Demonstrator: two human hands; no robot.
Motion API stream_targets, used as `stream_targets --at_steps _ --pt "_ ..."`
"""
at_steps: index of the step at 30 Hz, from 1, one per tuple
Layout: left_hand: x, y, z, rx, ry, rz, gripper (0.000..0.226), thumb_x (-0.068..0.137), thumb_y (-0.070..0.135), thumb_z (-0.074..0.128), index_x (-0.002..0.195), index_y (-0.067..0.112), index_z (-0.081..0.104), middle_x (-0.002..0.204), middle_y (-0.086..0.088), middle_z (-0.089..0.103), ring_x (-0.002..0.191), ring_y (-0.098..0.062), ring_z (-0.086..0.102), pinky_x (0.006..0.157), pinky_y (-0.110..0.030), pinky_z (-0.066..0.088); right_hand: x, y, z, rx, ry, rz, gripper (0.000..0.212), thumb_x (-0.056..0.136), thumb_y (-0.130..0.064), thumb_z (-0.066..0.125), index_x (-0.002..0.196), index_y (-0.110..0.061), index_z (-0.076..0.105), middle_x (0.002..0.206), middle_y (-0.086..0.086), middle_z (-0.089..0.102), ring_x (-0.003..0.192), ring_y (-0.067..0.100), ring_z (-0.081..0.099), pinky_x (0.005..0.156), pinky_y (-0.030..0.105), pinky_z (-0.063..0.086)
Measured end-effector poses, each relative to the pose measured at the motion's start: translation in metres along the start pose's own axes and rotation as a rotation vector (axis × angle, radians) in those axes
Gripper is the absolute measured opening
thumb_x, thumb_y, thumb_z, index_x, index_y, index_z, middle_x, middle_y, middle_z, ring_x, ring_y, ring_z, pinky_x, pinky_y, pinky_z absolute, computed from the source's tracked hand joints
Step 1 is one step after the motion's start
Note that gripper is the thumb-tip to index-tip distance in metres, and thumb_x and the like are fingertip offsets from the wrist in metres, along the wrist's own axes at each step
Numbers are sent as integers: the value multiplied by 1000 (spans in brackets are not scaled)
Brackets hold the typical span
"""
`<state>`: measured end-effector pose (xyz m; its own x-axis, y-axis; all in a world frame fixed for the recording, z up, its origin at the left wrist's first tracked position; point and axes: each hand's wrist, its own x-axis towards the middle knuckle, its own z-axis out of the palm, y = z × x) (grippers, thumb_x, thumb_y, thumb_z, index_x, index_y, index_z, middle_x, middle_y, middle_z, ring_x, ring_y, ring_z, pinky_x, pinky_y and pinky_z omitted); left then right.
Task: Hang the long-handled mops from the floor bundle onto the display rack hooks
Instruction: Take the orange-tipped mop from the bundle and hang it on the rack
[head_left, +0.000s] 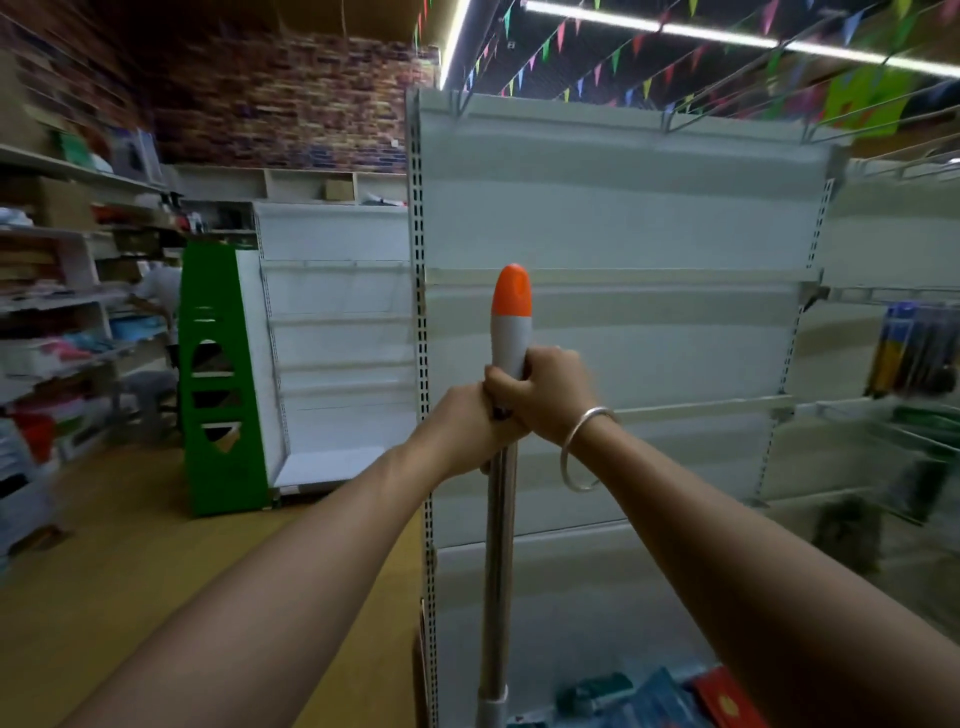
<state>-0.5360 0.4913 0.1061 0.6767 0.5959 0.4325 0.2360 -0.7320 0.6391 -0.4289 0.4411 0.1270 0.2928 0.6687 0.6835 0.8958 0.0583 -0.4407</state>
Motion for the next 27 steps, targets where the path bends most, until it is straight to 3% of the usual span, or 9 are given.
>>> stream_targets --at_steps 2,8,14,18,22,27 --pt "3 4 9 -8 -4 -15 10 82 30 60 81 34 51 69 0 61 62 -20 62 61 -42 56 0 7 -5 -22 -22 7 31 74 -39 58 52 -20 47 47 -6 47 44 7 46 41 20 29" --pt "31 37 53 -27 33 -35 6 83 29 59 86 24 55 72 -6 64 65 -26 66 61 -40 58 10 50 -44 -72 -31 31 37 72 -38 58 44 -22 39 41 -7 42 39 6 40 39 21 22" --pt "84 77 115 -17 16 -53 10 84 28 58 86 18 57 64 -5 63 53 -21 65 49 -30 54 27 123 -95 -67 -47 23 33 73 -39 56 48 -20 45 47 -3 48 45 12 47 43 22 30" --pt "125 100 157 81 5 -55 16 84 31 55 69 27 51 58 1 61 40 -9 60 40 -18 45 40 176 -128 -112 -59 7 33 74 -40 55 51 -18 47 51 0 52 46 14 48 43 22 32" --pt "163 122 204 104 2 -38 19 84 33 56 67 28 50 60 3 62 44 -12 63 43 -20 47 50 229 -158 -134 -61 8 33 75 -40 55 51 -21 43 49 -4 47 46 11 45 43 23 30" --pt "223 157 251 137 -1 14 20 85 31 55 66 28 50 56 4 59 44 -12 61 49 -25 50 78 293 -202 -182 -26 5 33 76 -40 53 52 -18 44 53 1 49 53 23 52 49 30 40"
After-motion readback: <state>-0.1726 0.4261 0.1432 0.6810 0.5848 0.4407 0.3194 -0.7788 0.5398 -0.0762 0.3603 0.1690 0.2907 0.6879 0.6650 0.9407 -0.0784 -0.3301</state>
